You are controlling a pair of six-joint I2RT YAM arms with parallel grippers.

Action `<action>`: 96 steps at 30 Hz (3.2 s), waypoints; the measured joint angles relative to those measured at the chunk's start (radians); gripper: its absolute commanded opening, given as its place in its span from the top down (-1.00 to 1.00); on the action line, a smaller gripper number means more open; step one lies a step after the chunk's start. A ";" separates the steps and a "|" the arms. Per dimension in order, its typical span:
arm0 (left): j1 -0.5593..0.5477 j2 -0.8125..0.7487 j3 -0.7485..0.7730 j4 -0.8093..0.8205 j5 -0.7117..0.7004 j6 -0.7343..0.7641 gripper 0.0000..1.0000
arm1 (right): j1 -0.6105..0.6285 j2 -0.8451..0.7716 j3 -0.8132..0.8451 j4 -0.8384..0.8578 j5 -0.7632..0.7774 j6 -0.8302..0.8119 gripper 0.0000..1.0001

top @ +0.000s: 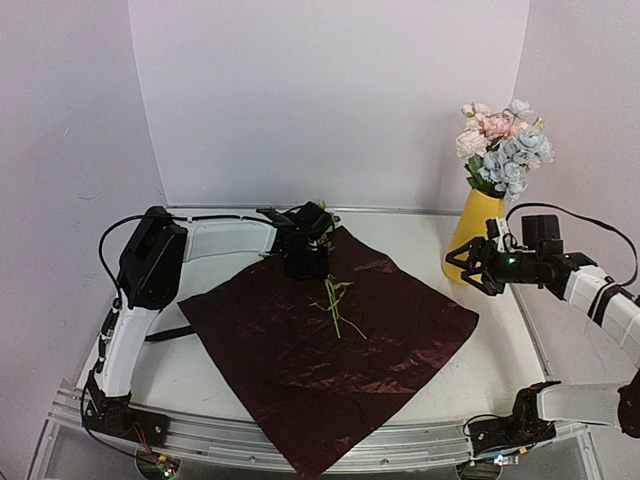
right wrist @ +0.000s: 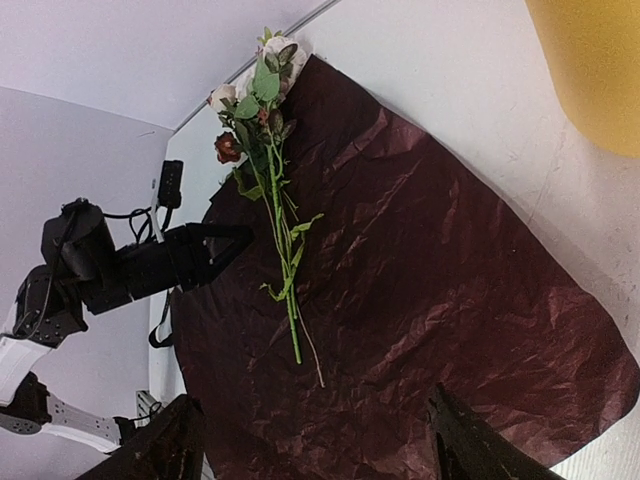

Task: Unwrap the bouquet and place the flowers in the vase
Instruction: Pick up the fake flower from the wrapping paper.

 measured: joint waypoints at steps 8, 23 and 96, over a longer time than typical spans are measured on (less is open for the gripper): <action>0.058 0.075 0.120 0.002 0.038 -0.010 0.39 | 0.018 0.072 0.013 0.016 0.000 -0.012 -0.58; 0.083 0.173 0.218 0.001 0.118 -0.027 0.85 | 0.019 0.140 0.075 0.029 0.000 -0.048 -0.58; -0.046 -0.441 -0.138 0.506 0.668 0.373 0.99 | 0.284 0.402 0.708 0.200 -0.122 0.142 -0.11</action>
